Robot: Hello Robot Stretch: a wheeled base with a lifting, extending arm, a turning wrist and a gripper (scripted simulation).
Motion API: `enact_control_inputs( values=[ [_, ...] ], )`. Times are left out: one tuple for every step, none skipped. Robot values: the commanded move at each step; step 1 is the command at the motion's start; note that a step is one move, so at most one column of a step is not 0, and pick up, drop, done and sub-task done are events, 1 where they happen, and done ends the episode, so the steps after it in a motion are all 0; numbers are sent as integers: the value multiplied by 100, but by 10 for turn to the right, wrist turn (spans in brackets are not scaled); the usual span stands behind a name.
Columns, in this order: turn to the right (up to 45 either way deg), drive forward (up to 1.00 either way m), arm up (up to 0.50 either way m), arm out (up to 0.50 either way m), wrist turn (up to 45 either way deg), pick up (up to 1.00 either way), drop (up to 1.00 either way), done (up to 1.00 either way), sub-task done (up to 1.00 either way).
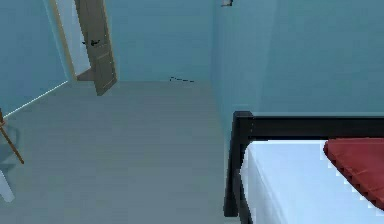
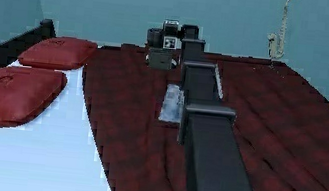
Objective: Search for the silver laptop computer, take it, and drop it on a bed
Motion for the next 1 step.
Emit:
enact_control_inputs(
  values=[
    [0,0,0,0,0,0,0,100,0]
  ],
)
